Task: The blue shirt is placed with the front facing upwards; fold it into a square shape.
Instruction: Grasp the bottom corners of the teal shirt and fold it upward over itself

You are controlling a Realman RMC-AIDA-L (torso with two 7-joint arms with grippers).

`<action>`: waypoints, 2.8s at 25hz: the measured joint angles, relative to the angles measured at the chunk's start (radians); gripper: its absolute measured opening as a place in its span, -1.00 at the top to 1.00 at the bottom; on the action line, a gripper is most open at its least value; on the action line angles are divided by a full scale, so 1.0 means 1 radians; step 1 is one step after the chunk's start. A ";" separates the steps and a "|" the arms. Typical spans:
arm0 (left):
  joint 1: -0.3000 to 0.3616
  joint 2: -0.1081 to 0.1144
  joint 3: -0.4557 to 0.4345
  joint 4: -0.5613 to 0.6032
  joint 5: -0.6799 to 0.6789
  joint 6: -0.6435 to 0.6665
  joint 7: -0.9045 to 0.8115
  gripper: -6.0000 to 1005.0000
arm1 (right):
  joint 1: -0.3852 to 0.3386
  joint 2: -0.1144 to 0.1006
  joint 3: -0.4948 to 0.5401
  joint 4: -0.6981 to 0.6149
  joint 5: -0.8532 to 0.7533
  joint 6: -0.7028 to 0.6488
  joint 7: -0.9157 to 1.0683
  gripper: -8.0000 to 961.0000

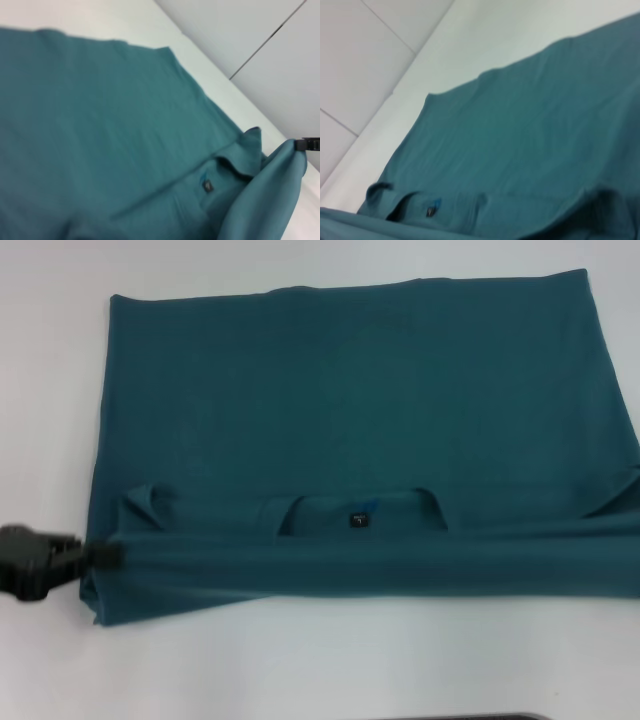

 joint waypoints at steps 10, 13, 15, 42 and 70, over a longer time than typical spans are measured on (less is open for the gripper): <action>-0.156 -0.009 -0.040 0.001 -0.006 -0.108 -0.041 0.96 | 0.115 0.010 0.059 0.000 0.007 0.036 0.011 0.91; -0.200 -0.012 -0.047 0.009 -0.029 -0.174 -0.049 0.96 | 0.163 0.022 0.063 0.006 0.018 0.077 0.024 0.91; -0.229 -0.013 -0.047 0.020 -0.044 -0.226 -0.055 0.96 | 0.197 0.034 0.066 0.007 0.025 0.120 0.038 0.91; -0.437 -0.024 0.056 0.183 -0.053 -0.801 -0.137 0.97 | 0.454 0.089 0.012 0.117 0.093 0.697 0.067 0.91; -0.489 -0.035 0.169 0.236 -0.054 -1.083 -0.156 0.97 | 0.490 0.082 -0.043 0.135 0.124 0.862 0.116 0.91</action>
